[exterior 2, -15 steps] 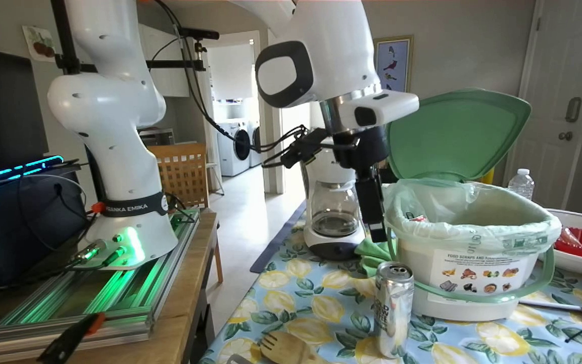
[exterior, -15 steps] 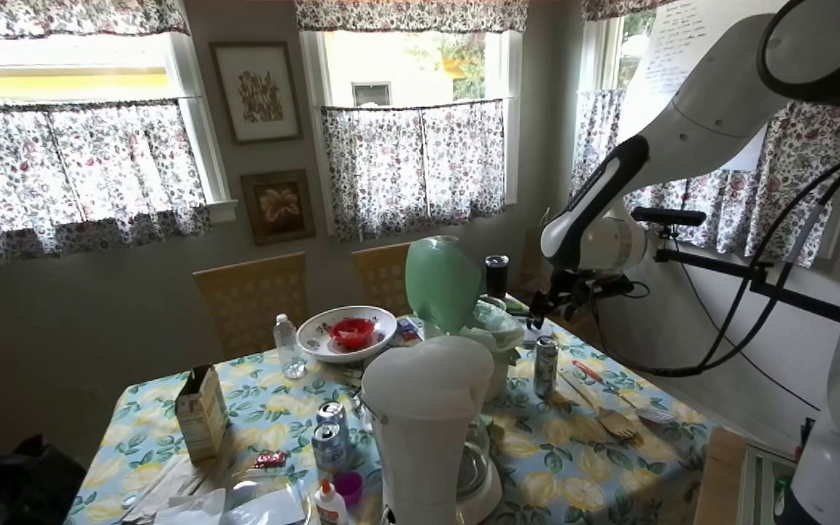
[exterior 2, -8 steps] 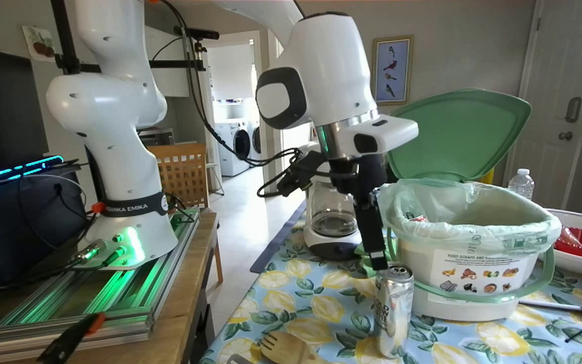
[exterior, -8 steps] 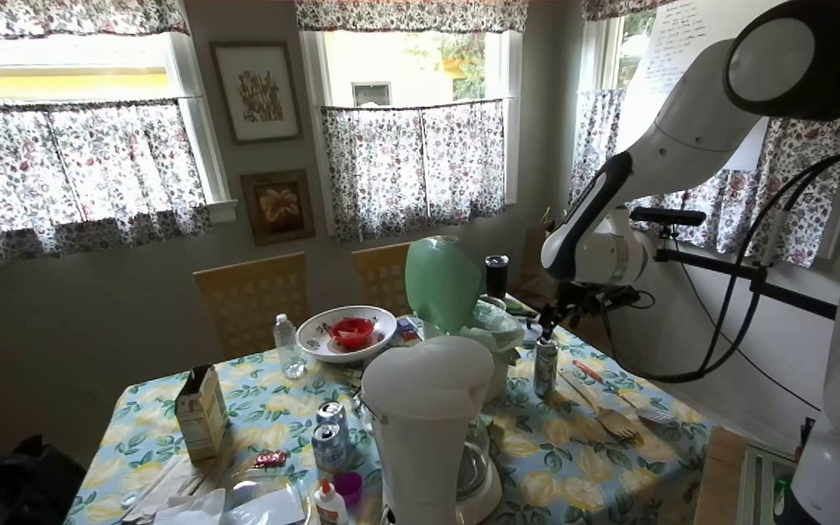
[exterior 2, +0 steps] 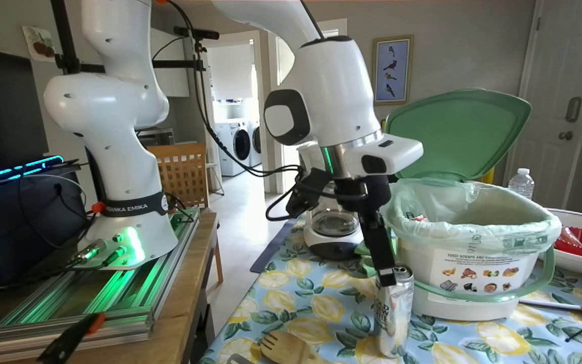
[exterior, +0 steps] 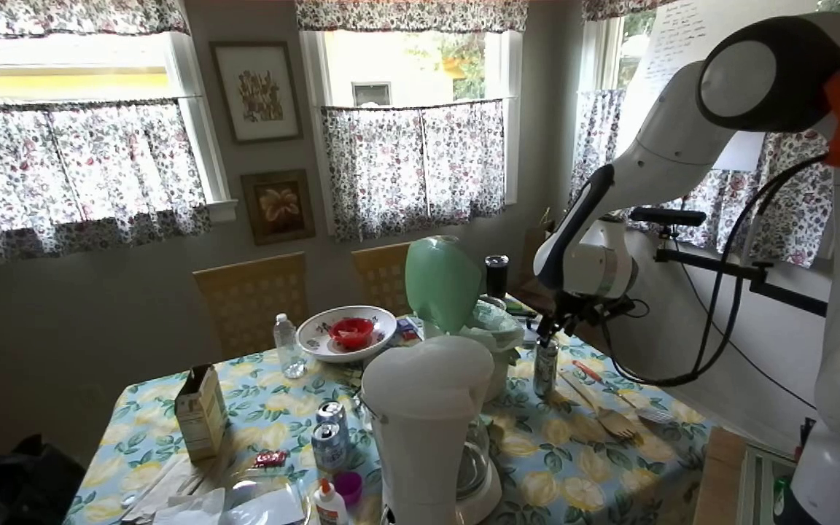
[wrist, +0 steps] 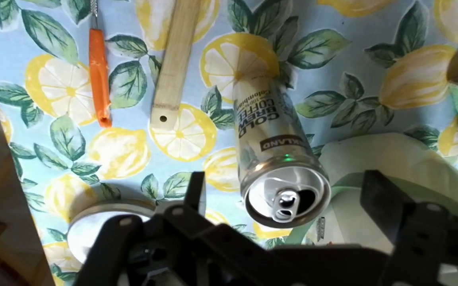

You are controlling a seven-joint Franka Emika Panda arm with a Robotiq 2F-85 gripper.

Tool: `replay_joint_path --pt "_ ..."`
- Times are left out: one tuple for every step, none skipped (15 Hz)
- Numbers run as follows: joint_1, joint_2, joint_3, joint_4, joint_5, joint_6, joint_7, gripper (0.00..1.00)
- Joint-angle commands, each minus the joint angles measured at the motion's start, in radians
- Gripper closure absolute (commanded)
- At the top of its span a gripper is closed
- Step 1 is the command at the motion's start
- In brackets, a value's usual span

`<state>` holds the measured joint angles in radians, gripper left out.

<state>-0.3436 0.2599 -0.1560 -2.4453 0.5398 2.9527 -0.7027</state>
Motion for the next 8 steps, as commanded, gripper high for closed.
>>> replay_joint_path --pt "-0.041 0.070 0.050 0.053 0.048 0.039 -0.063 0.00" --pt "-0.051 0.081 0.062 0.061 0.052 0.044 -0.071 0.00" --pt "-0.061 0.091 0.076 0.070 0.054 0.050 -0.074 0.00" --pt "-0.071 0.100 0.089 0.076 0.053 0.056 -0.078 0.00" --pt "-0.078 0.107 0.101 0.081 0.049 0.063 -0.079 0.03" --pt "-0.087 0.114 0.113 0.086 0.048 0.066 -0.081 0.26" --pt "-0.095 0.120 0.125 0.090 0.046 0.072 -0.081 0.28" --pt "-0.101 0.124 0.133 0.094 0.044 0.070 -0.078 0.32"
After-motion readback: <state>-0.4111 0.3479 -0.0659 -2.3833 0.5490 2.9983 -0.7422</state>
